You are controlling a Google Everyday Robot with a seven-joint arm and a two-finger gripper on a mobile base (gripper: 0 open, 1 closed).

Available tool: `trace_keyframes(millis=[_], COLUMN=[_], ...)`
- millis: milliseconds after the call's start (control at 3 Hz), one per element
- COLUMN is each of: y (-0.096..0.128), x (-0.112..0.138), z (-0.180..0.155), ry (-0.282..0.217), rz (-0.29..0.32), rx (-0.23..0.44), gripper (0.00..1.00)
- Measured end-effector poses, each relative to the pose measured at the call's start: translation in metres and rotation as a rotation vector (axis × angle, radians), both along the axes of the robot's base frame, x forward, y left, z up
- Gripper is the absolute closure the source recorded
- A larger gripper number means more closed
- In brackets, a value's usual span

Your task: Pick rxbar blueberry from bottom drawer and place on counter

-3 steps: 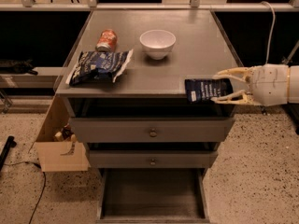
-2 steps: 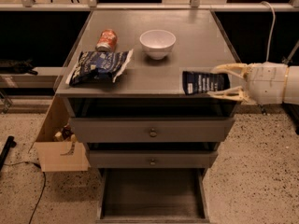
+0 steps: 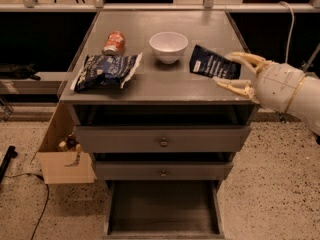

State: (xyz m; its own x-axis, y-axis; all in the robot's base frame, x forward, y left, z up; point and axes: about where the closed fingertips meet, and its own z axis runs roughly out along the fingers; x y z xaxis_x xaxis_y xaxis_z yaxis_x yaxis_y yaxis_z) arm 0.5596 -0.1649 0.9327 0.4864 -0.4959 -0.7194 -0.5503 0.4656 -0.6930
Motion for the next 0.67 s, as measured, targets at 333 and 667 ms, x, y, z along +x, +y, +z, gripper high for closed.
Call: trace_keyframes(millis=[333,667], y=[-0.0101,-0.0141], x=[0.0149,0.0163], z=[0.0126,0.0189], ry=[-0.022,-0.015], rz=[-0.071,-0.059], rx=[0.025,0.022], gripper=[1.00,1.00])
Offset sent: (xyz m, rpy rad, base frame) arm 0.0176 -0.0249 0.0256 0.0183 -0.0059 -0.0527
